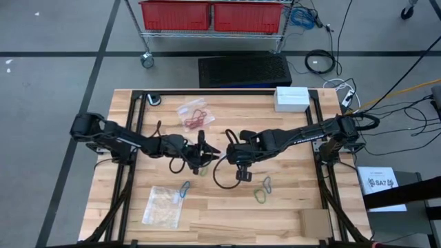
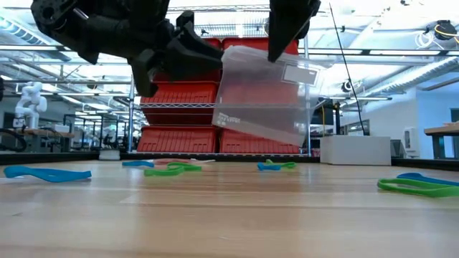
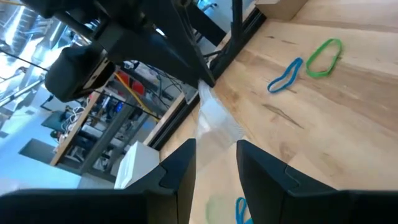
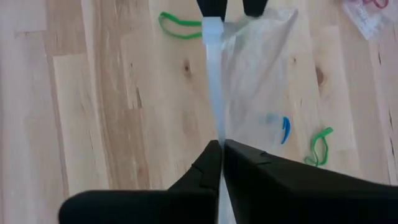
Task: Sort rubber bands
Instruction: Open the middle zip bag
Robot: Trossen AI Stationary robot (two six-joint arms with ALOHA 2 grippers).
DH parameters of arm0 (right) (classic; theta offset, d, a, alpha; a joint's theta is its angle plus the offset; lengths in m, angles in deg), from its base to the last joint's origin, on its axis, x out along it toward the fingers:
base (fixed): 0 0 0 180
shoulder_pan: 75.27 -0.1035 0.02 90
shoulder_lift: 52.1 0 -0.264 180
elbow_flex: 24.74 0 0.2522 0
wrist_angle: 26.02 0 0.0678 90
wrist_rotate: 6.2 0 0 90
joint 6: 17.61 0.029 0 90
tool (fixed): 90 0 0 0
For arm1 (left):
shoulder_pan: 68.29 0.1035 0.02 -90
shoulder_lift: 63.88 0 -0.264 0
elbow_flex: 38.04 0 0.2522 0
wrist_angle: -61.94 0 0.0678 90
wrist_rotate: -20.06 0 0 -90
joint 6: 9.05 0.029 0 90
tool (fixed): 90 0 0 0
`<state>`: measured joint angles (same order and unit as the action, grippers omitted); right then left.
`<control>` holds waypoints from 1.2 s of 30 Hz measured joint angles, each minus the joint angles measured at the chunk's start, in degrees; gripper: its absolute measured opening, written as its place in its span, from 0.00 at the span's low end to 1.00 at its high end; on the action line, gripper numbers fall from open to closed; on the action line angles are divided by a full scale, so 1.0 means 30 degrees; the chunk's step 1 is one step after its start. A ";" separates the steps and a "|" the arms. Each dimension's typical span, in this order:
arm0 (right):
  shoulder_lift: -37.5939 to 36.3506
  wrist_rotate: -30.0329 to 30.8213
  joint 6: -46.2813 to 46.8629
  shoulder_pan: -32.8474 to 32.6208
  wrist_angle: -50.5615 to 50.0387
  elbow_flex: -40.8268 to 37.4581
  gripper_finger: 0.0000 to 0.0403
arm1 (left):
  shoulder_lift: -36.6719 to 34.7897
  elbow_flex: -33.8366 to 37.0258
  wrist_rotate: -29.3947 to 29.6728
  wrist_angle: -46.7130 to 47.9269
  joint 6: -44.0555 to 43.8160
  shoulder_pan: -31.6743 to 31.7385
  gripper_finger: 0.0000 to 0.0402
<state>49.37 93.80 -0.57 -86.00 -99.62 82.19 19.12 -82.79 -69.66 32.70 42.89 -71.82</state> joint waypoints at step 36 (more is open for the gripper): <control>-0.0503 -0.0860 -0.0148 0.0004 0.0006 -0.0015 0.00 | -0.0437 -0.0427 0.2933 -0.0407 0.0347 -0.1709 0.30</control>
<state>47.86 91.22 -1.01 -85.99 -99.60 82.15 17.81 -84.07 -60.86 31.48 43.93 -76.95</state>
